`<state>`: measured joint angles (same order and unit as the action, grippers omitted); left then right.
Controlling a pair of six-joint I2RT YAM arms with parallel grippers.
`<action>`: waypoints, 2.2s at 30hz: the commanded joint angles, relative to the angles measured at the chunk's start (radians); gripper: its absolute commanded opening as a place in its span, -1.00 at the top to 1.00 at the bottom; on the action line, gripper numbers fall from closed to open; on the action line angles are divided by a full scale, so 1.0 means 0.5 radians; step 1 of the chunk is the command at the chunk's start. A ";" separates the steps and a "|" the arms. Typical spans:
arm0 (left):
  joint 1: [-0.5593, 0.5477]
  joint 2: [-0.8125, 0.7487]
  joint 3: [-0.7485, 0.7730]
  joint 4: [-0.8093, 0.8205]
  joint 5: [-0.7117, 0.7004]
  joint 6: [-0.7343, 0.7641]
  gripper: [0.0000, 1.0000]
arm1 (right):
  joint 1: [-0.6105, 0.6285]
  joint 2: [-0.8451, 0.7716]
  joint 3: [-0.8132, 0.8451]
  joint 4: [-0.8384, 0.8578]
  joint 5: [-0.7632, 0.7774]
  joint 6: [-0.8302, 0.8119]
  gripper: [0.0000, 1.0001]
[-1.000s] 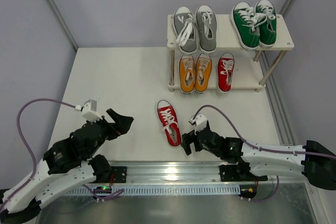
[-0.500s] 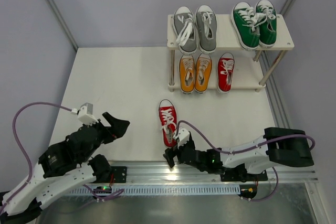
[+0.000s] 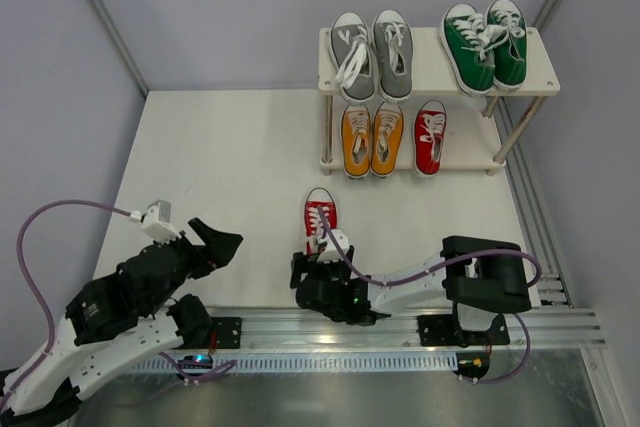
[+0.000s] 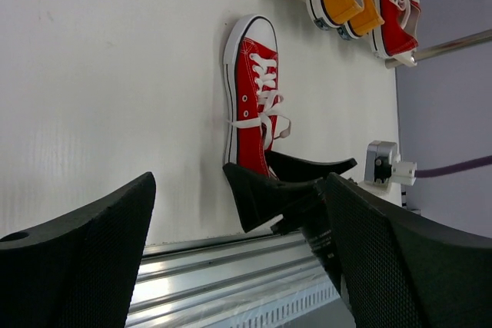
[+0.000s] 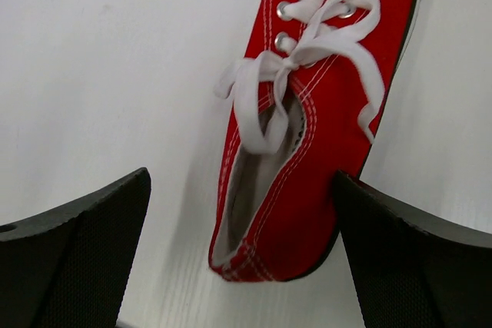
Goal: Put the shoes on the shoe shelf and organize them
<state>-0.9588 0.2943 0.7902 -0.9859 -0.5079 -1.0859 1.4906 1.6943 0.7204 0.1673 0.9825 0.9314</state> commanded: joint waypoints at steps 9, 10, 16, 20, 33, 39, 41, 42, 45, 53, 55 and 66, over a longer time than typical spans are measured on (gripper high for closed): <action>0.012 -0.174 0.027 -0.081 -0.006 -0.102 -0.76 | -0.404 0.219 -0.091 0.027 -0.424 0.030 -0.92; 0.012 -0.181 0.030 -0.078 -0.006 -0.102 -0.75 | -0.410 0.237 -0.088 0.034 -0.519 0.012 -0.88; 0.009 -0.239 0.076 -0.148 -0.058 -0.095 -0.75 | -0.413 0.232 -0.220 -0.015 -0.777 -0.013 0.04; 0.012 -0.331 0.058 -0.188 -0.085 -0.117 -0.75 | -0.395 0.115 -0.330 -0.199 -0.802 0.058 0.86; 0.009 -0.552 0.027 -0.308 -0.156 -0.188 -0.75 | -0.337 -0.980 -0.309 -1.024 -0.358 -0.160 0.92; 0.012 -0.552 0.024 -0.295 -0.156 -0.172 -0.75 | -0.380 -1.360 -0.137 -1.814 -0.164 0.127 0.92; 0.012 -0.549 0.009 -0.268 -0.150 -0.166 -0.75 | -0.407 -1.437 -0.085 -2.073 -0.082 0.302 0.92; 0.012 -0.543 0.003 -0.259 -0.147 -0.163 -0.75 | -0.413 -1.477 -0.070 -2.320 -0.045 0.482 0.92; 0.012 -0.536 -0.037 -0.207 -0.135 -0.154 -0.75 | -0.444 -1.633 -0.030 -2.637 0.044 0.707 0.92; 0.012 -0.429 -0.126 0.035 -0.058 -0.102 -0.76 | -0.744 -2.023 0.053 -2.879 0.158 0.700 0.92; 0.012 -0.356 -0.129 0.082 -0.043 -0.059 -0.76 | -0.892 -2.066 0.062 -2.731 0.143 0.480 0.92; 0.012 -0.135 -0.215 0.431 0.049 0.073 -0.77 | -2.219 -2.073 0.016 -1.213 -0.964 -1.413 0.92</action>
<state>-0.9588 0.2096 0.7021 -0.8749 -0.5003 -1.0870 0.5472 0.6426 0.6994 -0.7818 0.7040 0.5808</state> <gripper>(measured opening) 0.884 0.098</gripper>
